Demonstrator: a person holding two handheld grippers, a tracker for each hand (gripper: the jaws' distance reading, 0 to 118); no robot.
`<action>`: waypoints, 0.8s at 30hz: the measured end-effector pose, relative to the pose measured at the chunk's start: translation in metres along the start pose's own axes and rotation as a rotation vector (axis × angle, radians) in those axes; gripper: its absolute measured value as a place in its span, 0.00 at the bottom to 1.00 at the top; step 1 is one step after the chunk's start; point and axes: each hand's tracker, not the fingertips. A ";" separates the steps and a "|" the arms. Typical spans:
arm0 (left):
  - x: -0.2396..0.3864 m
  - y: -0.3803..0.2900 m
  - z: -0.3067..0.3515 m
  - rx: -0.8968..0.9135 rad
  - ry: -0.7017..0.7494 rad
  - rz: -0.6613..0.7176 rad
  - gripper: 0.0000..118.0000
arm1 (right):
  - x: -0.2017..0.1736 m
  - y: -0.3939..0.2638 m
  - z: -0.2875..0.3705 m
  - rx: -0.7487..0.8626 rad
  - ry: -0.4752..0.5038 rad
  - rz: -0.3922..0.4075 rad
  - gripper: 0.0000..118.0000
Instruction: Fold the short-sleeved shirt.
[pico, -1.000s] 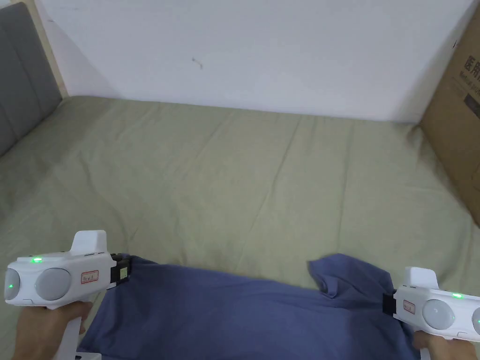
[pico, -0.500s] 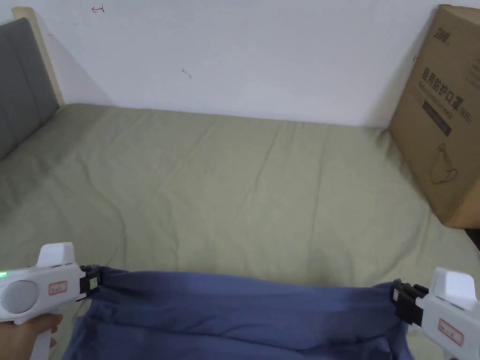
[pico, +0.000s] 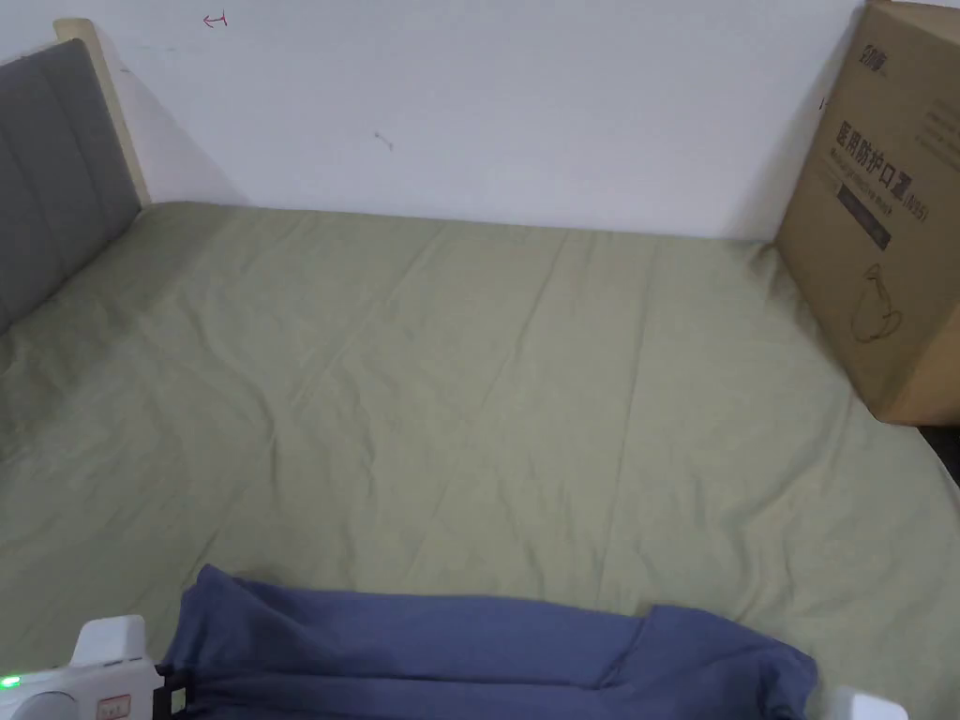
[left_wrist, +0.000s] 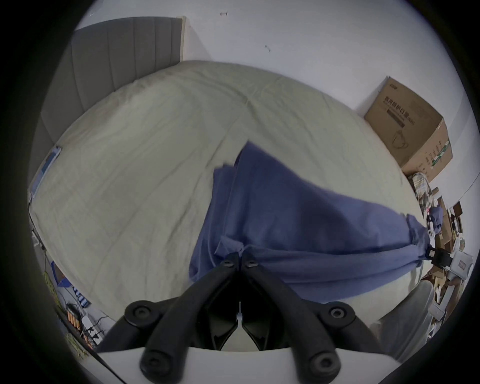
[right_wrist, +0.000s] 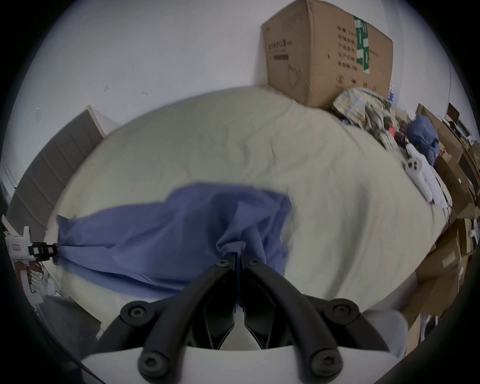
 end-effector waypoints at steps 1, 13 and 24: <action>-0.001 -0.003 -0.003 -0.006 0.005 0.005 0.00 | 0.000 -0.005 -0.006 -0.012 -0.004 -0.006 0.00; 0.034 0.026 0.078 0.267 -0.080 -0.002 0.94 | -0.035 0.046 0.078 0.274 0.000 0.004 0.84; 0.133 0.059 0.162 0.809 0.022 -0.229 0.62 | -0.118 0.103 0.147 0.702 -0.058 0.211 0.59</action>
